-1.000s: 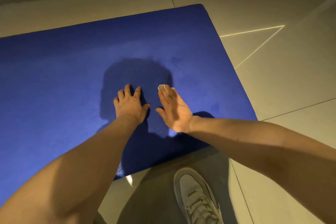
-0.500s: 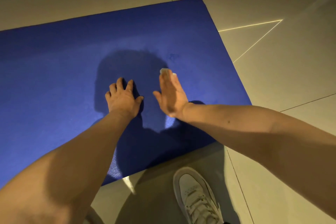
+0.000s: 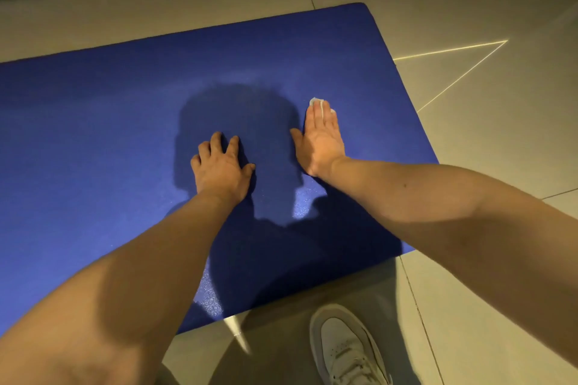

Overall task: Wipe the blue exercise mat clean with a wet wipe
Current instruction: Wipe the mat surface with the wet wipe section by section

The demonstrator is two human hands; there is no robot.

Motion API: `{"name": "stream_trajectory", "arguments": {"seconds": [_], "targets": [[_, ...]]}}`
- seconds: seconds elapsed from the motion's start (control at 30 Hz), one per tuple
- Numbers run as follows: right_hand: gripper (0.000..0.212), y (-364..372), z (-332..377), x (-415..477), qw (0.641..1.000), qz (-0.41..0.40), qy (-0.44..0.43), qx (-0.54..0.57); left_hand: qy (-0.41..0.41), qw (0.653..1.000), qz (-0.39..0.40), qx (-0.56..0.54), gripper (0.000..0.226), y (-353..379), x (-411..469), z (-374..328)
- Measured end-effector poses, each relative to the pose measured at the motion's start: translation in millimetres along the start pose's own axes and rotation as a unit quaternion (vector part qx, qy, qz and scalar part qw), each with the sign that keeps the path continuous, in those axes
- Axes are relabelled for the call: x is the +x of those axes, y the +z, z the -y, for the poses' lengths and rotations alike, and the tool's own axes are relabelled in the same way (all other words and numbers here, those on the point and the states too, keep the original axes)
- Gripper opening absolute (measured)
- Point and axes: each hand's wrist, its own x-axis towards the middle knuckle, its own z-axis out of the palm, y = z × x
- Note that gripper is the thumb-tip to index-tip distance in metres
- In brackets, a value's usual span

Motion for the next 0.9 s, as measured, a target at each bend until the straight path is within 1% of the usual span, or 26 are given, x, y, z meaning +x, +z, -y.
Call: {"name": "stream_trajectory", "arguments": {"seconds": [0.03,0.07,0.1,0.17,0.2,0.27,0.3,0.33,0.4,0.47,0.53,0.6,0.63,0.67,0.73,0.77,0.87,0.9], "targets": [[0.075,8.1,10.8,-3.7,1.0,-0.001,-0.01,0.005,-0.004,1.0,0.001,0.001,0.072,-1.0,2.1,0.3],[0.074,16.8,21.2,-9.3,0.999,-0.011,-0.044,-0.007,-0.007,1.0,0.002,0.003,0.073,-1.4,4.6,0.3],[0.073,23.0,30.3,-16.1,0.995,-0.004,-0.093,-0.031,-0.007,1.0,0.001,0.006,0.073,-1.6,6.6,0.3],[0.07,28.8,42.3,-26.8,0.982,0.022,-0.186,-0.023,-0.003,1.0,-0.002,0.006,0.074,-1.3,9.5,0.8],[0.069,28.2,43.7,-27.2,0.975,0.022,-0.22,-0.018,-0.001,1.0,-0.005,0.005,0.074,-1.2,10.7,0.9],[0.069,20.7,36.6,-14.6,0.967,0.021,-0.25,-0.045,0.001,1.0,-0.011,0.005,0.074,-2.1,13.1,1.9],[0.07,14.7,30.5,-4.6,0.966,0.029,-0.245,-0.076,0.0,1.0,-0.011,0.005,0.073,-2.8,14.7,2.6],[0.071,7.3,23.0,5.9,0.971,0.033,-0.223,-0.076,-0.001,1.0,-0.009,0.006,0.073,-3.7,16.4,3.5],[0.072,-5.8,2.8,27.9,0.985,0.019,-0.159,-0.058,-0.004,1.0,-0.005,0.004,0.073,-5.4,19.7,5.6],[0.07,-16.9,-12.1,43.8,0.993,0.012,-0.096,-0.073,-0.008,1.0,-0.003,0.006,0.073,-7.1,22.9,8.5],[0.071,-20.0,-10.8,54.5,0.996,0.019,-0.037,-0.081,-0.013,1.0,0.0,0.01,0.074,-8.8,26.3,11.4],[0.073,-16.8,9.7,52.3,0.999,0.005,-0.008,-0.037,-0.017,1.0,-0.001,0.007,0.074,-10.9,30.4,13.7],[0.073,-12.1,22.7,47.2,1.0,0.002,-0.01,-0.008,-0.019,1.0,-0.002,0.005,0.074,-12.0,32.3,14.5],[0.072,-2.9,34.7,40.8,0.999,-0.007,-0.037,-0.007,-0.022,1.0,-0.003,0.004,0.074,-12.9,34.3,15.0],[0.071,15.3,52.3,25.3,0.99,-0.014,-0.121,-0.074,-0.025,1.0,-0.002,0.007,0.074,-14.3,38.1,14.4],[0.072,22.0,57.0,19.1,0.984,-0.011,-0.154,-0.088,-0.025,1.0,-0.002,0.009,0.074,-14.6,39.8,13.9],[0.07,15.0,48.9,30.6,0.97,0.025,-0.213,-0.113,-0.024,1.0,-0.003,0.009,0.074,-14.7,43.8,13.3],[0.069,6.1,42.9,36.7,0.969,0.03,-0.217,-0.11,-0.023,1.0,-0.002,0.008,0.074,-14.7,44.5,13.8]]}}
